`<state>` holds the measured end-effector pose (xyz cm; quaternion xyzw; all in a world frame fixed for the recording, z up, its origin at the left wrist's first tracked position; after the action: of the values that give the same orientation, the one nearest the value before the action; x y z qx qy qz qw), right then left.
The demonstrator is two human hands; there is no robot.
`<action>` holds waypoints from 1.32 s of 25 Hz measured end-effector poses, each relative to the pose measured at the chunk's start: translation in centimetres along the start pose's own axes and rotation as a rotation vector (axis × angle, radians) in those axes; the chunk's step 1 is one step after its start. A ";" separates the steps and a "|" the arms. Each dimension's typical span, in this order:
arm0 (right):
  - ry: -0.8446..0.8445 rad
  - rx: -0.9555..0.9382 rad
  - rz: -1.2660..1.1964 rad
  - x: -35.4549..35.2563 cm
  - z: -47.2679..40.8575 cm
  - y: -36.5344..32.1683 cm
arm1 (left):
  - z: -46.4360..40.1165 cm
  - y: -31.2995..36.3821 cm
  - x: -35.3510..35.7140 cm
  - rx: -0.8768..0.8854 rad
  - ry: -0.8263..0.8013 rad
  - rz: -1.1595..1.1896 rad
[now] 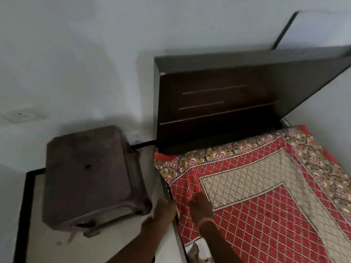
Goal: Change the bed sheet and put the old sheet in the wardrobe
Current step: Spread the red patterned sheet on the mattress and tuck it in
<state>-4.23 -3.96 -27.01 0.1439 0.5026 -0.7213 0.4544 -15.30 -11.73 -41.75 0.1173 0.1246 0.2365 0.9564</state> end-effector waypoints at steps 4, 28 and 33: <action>0.000 -0.055 0.146 4.8 -7.3 1.3 | -1.1 4.5 1.5 -0.166 -0.076 0.101; -0.277 -0.484 0.584 5.2 -28.5 -5.6 | -6.9 18.4 -0.4 0.657 0.373 -0.200; -0.815 -0.311 0.984 6.2 -31.6 -4.0 | -10.0 21.0 3.2 0.609 0.072 -0.710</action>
<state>-18.72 20.22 -43.11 0.0047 0.2643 -0.3448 0.9007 -24.37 9.50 -45.79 0.3346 0.2537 -0.1489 0.8953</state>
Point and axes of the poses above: each hand's wrist, its own z-axis away from the middle knuckle, its own x-axis out of the palm, y = z × x, the point moved 5 cm from there along -z, towards the middle knuckle, and after that the axes turned 13 degrees about -x, right-handed, at the moved point
